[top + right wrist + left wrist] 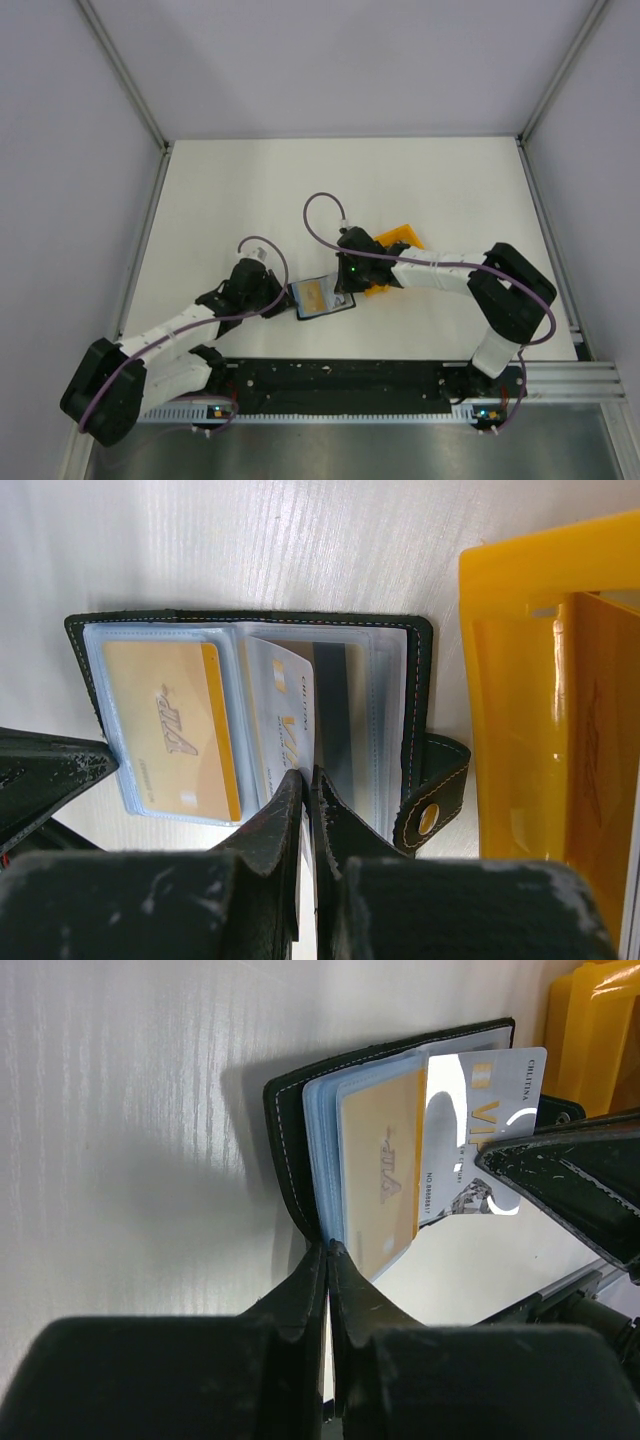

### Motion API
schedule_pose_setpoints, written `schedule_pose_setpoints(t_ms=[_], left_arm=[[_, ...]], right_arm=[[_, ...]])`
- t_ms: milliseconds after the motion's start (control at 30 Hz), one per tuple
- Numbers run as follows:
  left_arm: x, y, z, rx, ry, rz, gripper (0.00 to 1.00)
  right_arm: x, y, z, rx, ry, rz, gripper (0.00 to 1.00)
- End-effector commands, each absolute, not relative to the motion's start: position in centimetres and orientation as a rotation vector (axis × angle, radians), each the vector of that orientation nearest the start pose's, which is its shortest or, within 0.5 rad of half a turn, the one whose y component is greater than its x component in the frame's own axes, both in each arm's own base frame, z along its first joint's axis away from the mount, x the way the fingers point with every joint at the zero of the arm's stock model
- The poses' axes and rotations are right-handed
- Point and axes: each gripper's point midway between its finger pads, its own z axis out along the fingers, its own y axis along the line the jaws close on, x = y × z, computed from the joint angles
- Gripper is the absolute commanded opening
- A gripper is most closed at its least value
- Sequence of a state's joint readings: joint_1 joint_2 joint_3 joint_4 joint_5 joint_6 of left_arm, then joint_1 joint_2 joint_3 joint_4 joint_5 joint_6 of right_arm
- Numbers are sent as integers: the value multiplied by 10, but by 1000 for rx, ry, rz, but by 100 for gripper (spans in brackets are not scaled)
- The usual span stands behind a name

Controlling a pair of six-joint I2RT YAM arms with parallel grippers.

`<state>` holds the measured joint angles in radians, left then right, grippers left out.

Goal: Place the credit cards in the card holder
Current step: Turn over the card slot in the card holder.

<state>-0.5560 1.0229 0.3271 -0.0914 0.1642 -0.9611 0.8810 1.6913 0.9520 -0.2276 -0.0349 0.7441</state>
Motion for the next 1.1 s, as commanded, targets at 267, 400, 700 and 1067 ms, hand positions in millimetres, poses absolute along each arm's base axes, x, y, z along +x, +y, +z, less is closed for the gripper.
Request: schedule_pose_setpoints(t_ms=[267, 400, 700, 1067], left_arm=[[196, -178, 38, -417, 2505, -749, 27], [195, -171, 30, -434, 2518, -695, 35], [199, -181, 26, -429, 2507, -752, 33], [191, -187, 17, -445, 2534, -815, 22]], right_arm=[[214, 302, 13, -229, 2731, 487, 0], [214, 302, 13, -224, 2733, 489, 0], [214, 304, 15, -233, 2732, 500, 0], [214, 305, 15, -235, 2731, 504, 0]])
